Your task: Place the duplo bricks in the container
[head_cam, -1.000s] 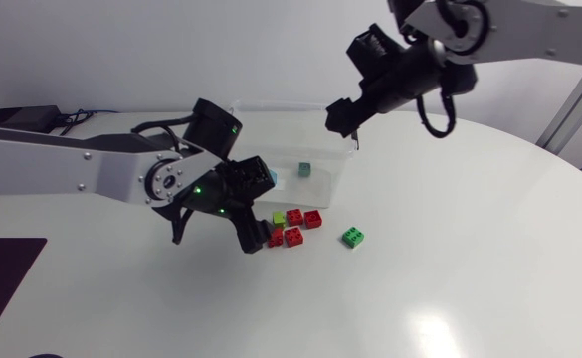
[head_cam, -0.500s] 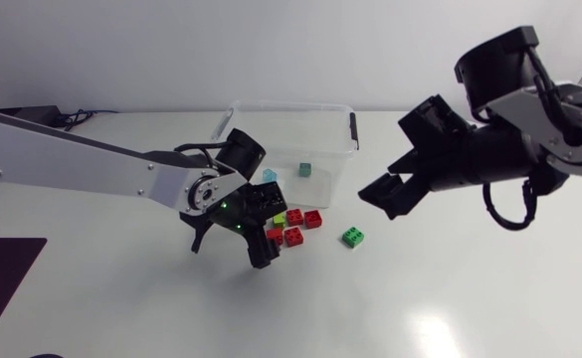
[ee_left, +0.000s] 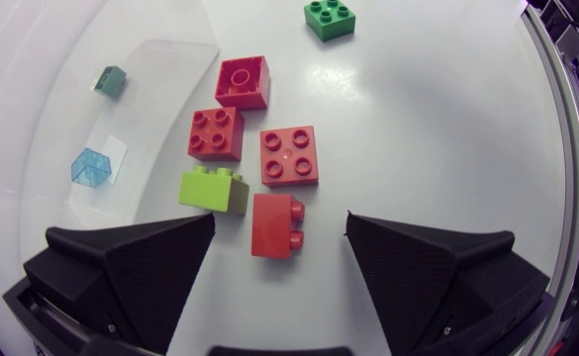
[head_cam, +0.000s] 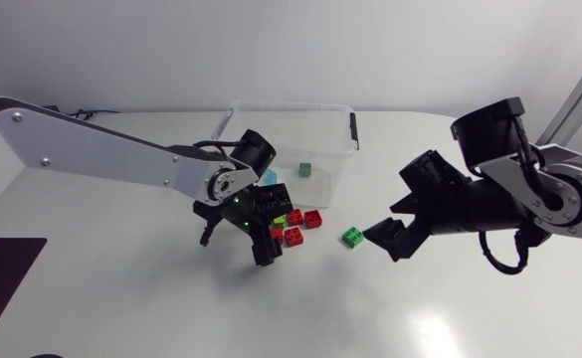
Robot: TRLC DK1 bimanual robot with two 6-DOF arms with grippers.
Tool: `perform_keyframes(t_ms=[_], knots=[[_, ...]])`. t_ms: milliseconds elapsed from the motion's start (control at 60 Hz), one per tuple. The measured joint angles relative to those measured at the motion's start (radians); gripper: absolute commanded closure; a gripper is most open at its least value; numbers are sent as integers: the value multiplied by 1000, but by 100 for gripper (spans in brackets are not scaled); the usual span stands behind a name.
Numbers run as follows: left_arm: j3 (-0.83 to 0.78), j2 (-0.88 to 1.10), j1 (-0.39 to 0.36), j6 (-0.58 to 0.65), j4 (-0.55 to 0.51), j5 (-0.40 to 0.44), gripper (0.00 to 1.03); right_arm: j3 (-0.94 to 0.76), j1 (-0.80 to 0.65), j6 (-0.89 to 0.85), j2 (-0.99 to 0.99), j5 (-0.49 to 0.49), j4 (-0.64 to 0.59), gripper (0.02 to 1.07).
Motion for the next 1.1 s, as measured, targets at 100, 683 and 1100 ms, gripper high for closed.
perform_keyframes(t_ms=[100, 683, 1100], knots=[[22, 20, 0, 3, -5, 0, 19, -4, 1, 0, 40, -1, 19, 7], [57, 48, 0, 28, -84, 2, 67, 51, 38, 0, 407, 93, 156, 10], [5, -110, 1, 30, -125, 16, 67, 158, 40, 0, 554, 129, 178, 16]])
